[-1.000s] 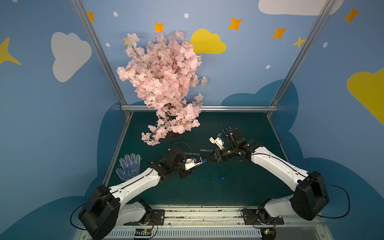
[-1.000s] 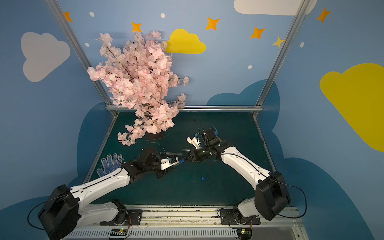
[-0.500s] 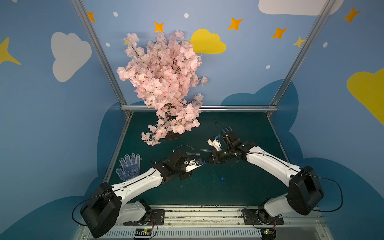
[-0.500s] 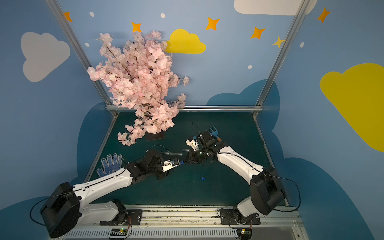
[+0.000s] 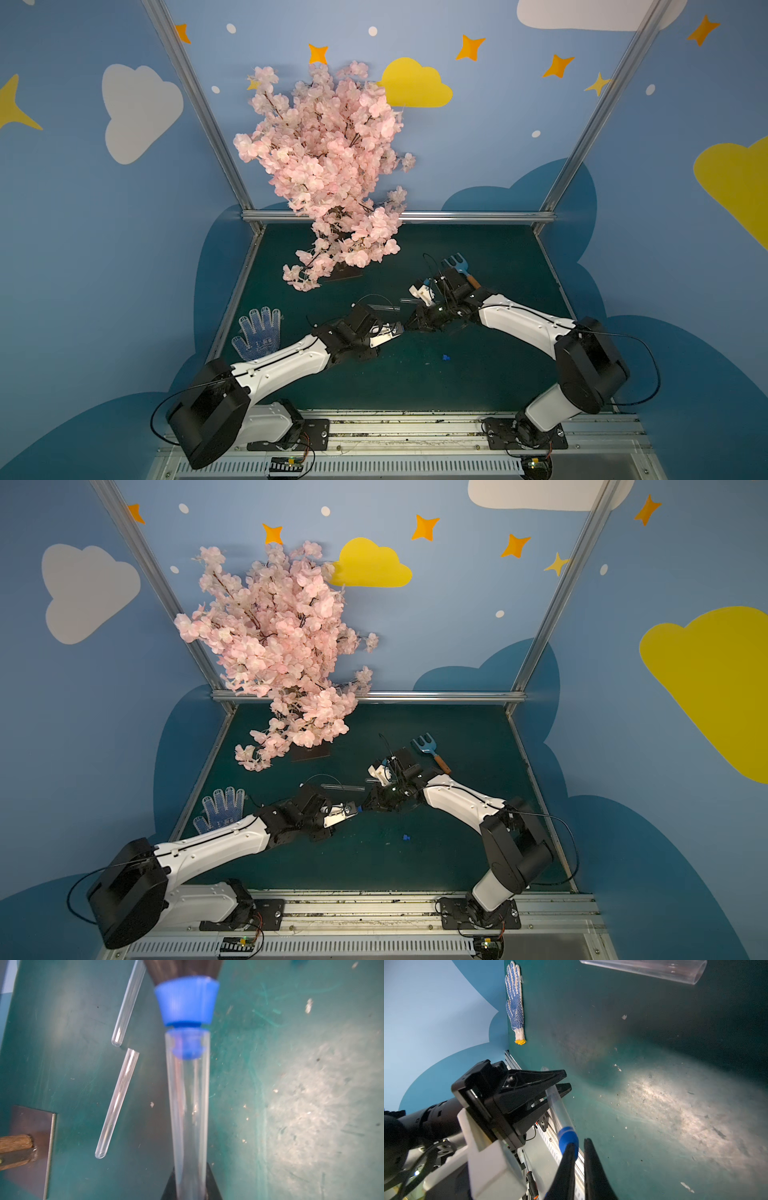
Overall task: Insert stoppers into test tubes
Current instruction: Insert the stopper into the test tube.
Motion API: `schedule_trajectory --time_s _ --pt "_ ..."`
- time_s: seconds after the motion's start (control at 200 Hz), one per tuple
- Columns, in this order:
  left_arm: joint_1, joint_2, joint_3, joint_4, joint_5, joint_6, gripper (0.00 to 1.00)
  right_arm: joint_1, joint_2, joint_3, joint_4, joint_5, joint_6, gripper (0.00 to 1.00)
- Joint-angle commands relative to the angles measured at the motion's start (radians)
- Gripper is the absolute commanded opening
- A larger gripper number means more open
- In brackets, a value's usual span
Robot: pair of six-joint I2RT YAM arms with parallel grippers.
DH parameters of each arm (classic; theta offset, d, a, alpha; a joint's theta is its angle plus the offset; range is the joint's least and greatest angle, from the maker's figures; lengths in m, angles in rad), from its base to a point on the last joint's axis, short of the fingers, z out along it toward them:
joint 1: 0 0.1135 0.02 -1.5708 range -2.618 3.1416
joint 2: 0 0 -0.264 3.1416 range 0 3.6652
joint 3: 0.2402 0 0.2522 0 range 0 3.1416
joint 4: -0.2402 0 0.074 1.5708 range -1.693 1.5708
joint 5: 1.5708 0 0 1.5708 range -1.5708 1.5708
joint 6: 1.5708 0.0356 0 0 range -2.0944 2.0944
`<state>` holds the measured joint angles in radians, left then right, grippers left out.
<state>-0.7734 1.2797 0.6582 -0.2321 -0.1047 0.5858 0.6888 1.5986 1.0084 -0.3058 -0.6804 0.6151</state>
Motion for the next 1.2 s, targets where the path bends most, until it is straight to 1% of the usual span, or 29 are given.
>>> schedule_trajectory --time_s 0.0,0.115,0.2,0.275,0.345,0.456,0.591,0.741,0.791,0.811,0.881,0.946,1.021,1.196 --pt "-0.074 -0.022 0.100 0.310 0.166 0.058 0.02 0.067 0.035 -0.010 0.160 -0.107 0.031 0.13" --pt "-0.082 -0.040 0.093 0.322 0.159 0.038 0.02 0.067 0.033 -0.023 0.178 -0.114 0.037 0.13" --pt "-0.090 -0.059 0.077 0.372 0.137 -0.015 0.02 0.066 0.024 -0.025 0.180 -0.121 0.035 0.13" --pt "-0.094 -0.065 0.093 0.353 0.134 -0.068 0.02 0.065 0.017 -0.025 0.178 -0.127 0.032 0.13" --pt "-0.099 -0.066 0.122 0.296 0.168 -0.073 0.02 0.066 0.014 -0.024 0.178 -0.135 0.032 0.13" --pt "-0.112 -0.076 0.126 0.289 0.192 -0.097 0.02 0.067 0.013 -0.020 0.167 -0.152 0.031 0.14" --pt "-0.119 -0.080 0.136 0.275 0.244 -0.091 0.03 0.083 0.018 -0.001 0.161 -0.171 0.025 0.13" --pt "-0.119 -0.080 0.150 0.251 0.327 -0.099 0.02 0.119 0.035 0.053 0.062 -0.148 -0.081 0.13" --pt "-0.119 -0.082 0.148 0.251 0.332 -0.097 0.02 0.127 0.037 0.068 0.028 -0.139 -0.123 0.13" --pt "-0.119 -0.081 0.148 0.249 0.361 -0.094 0.02 0.132 0.038 0.071 0.019 -0.137 -0.134 0.13" --pt "-0.118 -0.097 0.137 0.279 0.370 -0.099 0.02 0.137 0.046 0.079 0.002 -0.142 -0.160 0.12" --pt "-0.118 -0.116 0.127 0.320 0.387 -0.104 0.02 0.137 0.053 0.069 0.019 -0.146 -0.159 0.12" --pt "-0.112 -0.130 0.133 0.325 0.402 -0.110 0.02 0.142 0.060 0.061 0.038 -0.156 -0.155 0.12" --pt "-0.084 -0.166 0.118 0.376 0.446 -0.162 0.03 0.145 0.059 0.041 0.037 -0.134 -0.160 0.12"
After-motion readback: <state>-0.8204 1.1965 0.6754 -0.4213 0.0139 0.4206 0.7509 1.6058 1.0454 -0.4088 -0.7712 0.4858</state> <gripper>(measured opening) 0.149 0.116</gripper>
